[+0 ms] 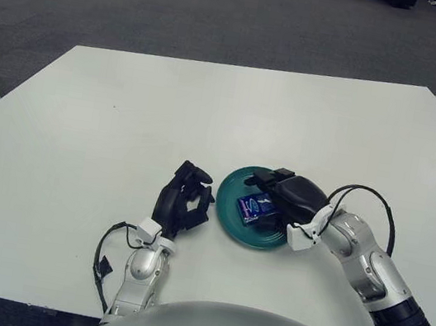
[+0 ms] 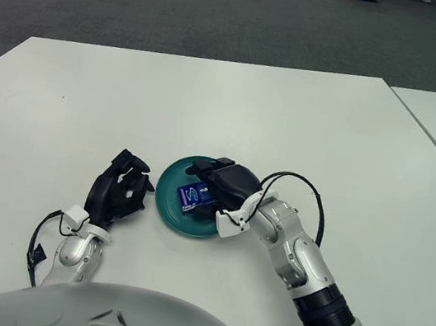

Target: Put the gum into the plate.

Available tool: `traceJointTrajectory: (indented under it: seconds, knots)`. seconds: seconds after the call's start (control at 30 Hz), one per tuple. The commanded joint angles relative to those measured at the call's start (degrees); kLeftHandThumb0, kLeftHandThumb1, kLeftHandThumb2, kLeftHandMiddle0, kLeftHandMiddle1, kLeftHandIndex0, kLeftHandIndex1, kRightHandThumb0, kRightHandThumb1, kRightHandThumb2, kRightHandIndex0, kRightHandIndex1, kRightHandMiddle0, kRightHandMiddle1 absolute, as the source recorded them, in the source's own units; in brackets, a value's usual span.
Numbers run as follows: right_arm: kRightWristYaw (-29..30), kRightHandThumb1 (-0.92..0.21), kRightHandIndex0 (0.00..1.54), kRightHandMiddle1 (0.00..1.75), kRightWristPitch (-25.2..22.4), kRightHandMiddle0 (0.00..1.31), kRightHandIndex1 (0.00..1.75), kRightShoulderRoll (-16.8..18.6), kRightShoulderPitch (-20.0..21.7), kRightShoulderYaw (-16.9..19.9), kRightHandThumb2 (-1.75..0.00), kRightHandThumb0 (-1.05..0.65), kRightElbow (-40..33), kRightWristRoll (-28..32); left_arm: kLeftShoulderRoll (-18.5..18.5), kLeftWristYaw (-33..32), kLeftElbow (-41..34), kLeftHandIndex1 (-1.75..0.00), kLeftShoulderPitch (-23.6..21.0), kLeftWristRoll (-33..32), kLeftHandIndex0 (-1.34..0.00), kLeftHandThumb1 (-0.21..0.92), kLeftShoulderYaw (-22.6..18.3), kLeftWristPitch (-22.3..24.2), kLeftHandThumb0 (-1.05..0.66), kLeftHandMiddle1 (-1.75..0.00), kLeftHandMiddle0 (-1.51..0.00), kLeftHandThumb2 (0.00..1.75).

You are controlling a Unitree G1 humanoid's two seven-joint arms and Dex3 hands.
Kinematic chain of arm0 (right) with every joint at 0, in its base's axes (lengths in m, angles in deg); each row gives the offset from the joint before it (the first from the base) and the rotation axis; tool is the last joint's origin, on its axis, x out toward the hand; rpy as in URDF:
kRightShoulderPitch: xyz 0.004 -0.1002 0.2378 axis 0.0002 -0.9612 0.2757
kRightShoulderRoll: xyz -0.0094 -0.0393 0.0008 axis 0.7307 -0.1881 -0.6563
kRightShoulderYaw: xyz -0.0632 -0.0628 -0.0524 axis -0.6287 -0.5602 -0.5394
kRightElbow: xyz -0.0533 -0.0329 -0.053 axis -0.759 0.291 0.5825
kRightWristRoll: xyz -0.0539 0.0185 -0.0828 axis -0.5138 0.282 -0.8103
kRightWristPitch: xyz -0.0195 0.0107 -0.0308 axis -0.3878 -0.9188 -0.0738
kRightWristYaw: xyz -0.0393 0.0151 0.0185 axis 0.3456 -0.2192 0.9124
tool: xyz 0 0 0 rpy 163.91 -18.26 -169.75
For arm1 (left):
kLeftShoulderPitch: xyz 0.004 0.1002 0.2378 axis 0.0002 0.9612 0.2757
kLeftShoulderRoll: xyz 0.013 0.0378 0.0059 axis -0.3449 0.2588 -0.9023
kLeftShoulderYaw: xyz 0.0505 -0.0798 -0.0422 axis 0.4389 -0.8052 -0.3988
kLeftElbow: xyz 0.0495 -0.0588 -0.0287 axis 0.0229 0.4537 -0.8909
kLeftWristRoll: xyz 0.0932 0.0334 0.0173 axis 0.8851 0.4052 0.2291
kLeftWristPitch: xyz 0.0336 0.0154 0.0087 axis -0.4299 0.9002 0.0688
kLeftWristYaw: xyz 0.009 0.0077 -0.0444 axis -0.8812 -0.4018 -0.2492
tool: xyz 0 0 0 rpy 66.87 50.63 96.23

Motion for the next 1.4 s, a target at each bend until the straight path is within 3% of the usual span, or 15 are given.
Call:
traceJointTrajectory:
  seconds: [0.0,0.2,0.47,0.83,0.9,1.13,1.37]
  knots:
    - [0.3,-0.92,0.09,0.27,0.9,0.00,0.07,-0.1,1.3,0.8,-1.01,-1.05,0.6,1.7,0.5,-0.4,2.3,-1.75,0.3,0.5,-0.36,0.66,-0.3,2.7,-0.40,-1.75,-0.59,0.89]
    - [1.3,-0.92,0.08,0.19,1.7,0.00,0.05,0.3,1.5,1.3,-1.03,-1.05,1.4,4.0,0.3,0.1,2.3,-1.75,0.2,-0.1,-0.36,0.66,-0.4,3.3,-0.40,-1.75,-0.62,0.88]
    - [1.8,-0.92,0.11,0.27,0.5,0.00,0.05,0.8,1.0,2.7,-1.00,-1.05,0.7,6.1,0.3,0.9,2.4,-1.75,0.2,-1.0,-0.34,0.69,-0.8,3.0,-0.39,-1.75,-0.64,0.84]
    - [5.2,-0.92,0.19,0.42,-4.6,0.00,0.06,3.1,-0.4,8.8,-0.85,-1.05,1.0,10.0,0.6,0.6,3.0,-1.75,0.2,-0.7,-0.36,0.66,-1.1,1.4,-0.40,-1.75,-0.62,0.88]
    - [5.2,-0.92,0.20,0.44,-5.5,0.00,0.07,4.0,-0.7,9.6,-0.83,-1.05,1.0,11.7,0.6,0.7,3.0,-1.75,0.3,-0.7,-0.36,0.66,-1.2,1.2,-0.40,-1.75,-0.61,0.89]
    - [8.4,-0.92,0.27,0.52,-13.1,0.00,0.09,12.7,-2.0,18.9,-0.81,-1.05,6.2,27.9,-0.1,0.5,2.4,-1.75,0.6,0.2,-0.36,0.65,-1.1,1.9,-0.40,-1.75,-0.61,0.89]
    - [12.0,-0.92,0.30,0.63,-14.0,0.00,0.10,16.6,-4.4,23.2,-0.83,-0.98,6.6,34.3,-0.5,0.6,1.9,-1.75,0.9,0.4,-0.36,0.65,-1.3,1.9,-0.40,-1.75,-0.60,0.89]
